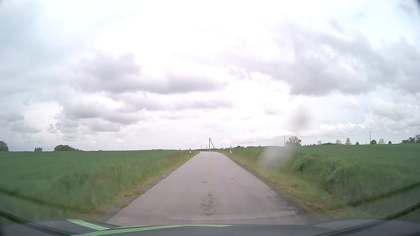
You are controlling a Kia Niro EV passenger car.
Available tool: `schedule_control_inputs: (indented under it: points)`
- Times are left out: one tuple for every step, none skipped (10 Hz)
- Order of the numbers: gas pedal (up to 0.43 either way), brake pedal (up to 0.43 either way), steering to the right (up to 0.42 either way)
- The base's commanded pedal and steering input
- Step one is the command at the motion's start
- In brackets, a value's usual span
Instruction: Follow the waypoints while adhering to traffic rules and regulations
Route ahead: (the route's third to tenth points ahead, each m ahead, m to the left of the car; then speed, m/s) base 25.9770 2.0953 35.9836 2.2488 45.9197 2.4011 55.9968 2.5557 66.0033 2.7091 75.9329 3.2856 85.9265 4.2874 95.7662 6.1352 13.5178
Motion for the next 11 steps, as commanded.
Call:
schedule_control_inputs:
  points:
    - [0.429, 0.0, 0.017]
    - [0.441, 0.0, 0.009]
    - [0.441, 0.0, 0.005]
    - [0.441, 0.0, 0.001]
    - [0.441, 0.0, 0.0]
    - [0.441, 0.0, 0.0]
    - [0.441, 0.0, 0.0]
    - [0.441, 0.0, 0.0]
    - [0.441, 0.0, 0.0]
    - [0.429, 0.0, -0.001]
    - [0.429, 0.0, -0.001]
